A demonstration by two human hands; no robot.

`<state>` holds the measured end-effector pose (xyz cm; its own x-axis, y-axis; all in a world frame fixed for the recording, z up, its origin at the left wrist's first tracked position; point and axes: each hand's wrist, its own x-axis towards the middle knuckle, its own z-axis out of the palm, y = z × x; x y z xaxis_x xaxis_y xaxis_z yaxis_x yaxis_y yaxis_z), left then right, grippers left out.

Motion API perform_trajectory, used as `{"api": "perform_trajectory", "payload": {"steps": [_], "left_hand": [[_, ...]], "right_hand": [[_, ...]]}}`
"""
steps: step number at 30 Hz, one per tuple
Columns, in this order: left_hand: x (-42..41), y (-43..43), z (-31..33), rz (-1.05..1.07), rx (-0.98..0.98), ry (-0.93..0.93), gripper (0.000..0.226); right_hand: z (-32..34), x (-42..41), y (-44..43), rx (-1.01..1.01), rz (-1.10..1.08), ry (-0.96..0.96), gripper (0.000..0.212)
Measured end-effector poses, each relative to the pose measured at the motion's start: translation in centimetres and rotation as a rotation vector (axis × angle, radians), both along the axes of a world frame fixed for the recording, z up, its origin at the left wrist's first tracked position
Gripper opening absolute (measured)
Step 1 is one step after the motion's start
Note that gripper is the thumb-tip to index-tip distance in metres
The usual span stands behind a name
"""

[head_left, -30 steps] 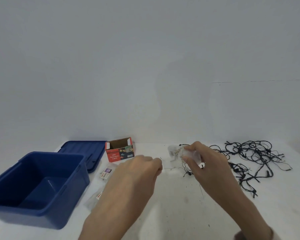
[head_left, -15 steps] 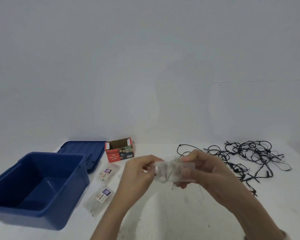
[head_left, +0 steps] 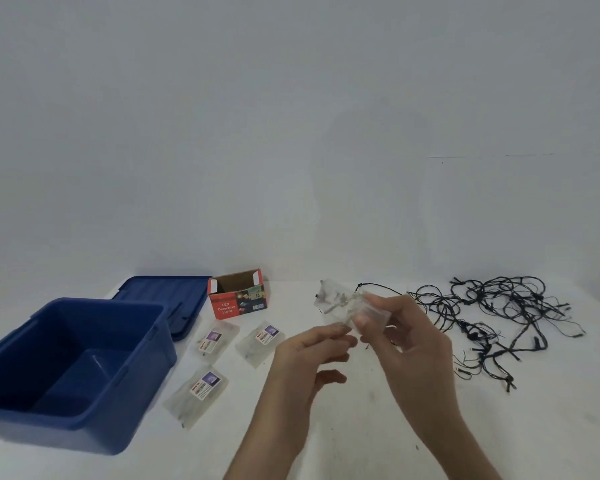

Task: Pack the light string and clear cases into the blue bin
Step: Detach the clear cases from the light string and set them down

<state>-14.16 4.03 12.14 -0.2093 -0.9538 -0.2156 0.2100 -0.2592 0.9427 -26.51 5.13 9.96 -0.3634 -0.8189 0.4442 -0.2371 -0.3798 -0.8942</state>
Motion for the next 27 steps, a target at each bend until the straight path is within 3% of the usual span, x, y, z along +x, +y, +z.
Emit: {"api": "perform_trajectory", "payload": {"steps": [4, 8, 15, 18, 21, 23, 27], "left_hand": [[0.1, -0.3, 0.4, -0.137, 0.142, 0.161, 0.025], [-0.1, -0.7, -0.3, -0.116, 0.135, 0.127, 0.029], [-0.5, -1.7, -2.4, -0.114, 0.141, 0.098, 0.030], [-0.5, -2.3, -4.2, -0.136, 0.172, 0.015, 0.031], [-0.5, -2.7, -6.4, -0.160, 0.216, -0.061, 0.036], [-0.7, -3.0, -7.7, -0.170, 0.235, -0.124, 0.040], [-1.7, -4.8, -9.0, -0.178, 0.215, -0.237, 0.041]], "right_hand": [[-1.2, -0.3, -0.4, -0.249, -0.133, 0.380, 0.014], [-2.6, -0.6, -0.9, -0.380, -0.110, 0.531, 0.018], [-2.4, -1.9, -1.4, -0.192, 0.003, 0.571, 0.015], [-3.3, -2.6, -1.8, -0.008, 0.095, 0.562, 0.012], [-5.6, -3.2, -2.0, 0.210, 0.211, 0.595, 0.035], [-7.3, -3.2, -2.3, 0.263, 0.212, 0.660, 0.035], [-9.0, -3.7, -3.3, 0.323, 0.098, 0.430, 0.023]]}}
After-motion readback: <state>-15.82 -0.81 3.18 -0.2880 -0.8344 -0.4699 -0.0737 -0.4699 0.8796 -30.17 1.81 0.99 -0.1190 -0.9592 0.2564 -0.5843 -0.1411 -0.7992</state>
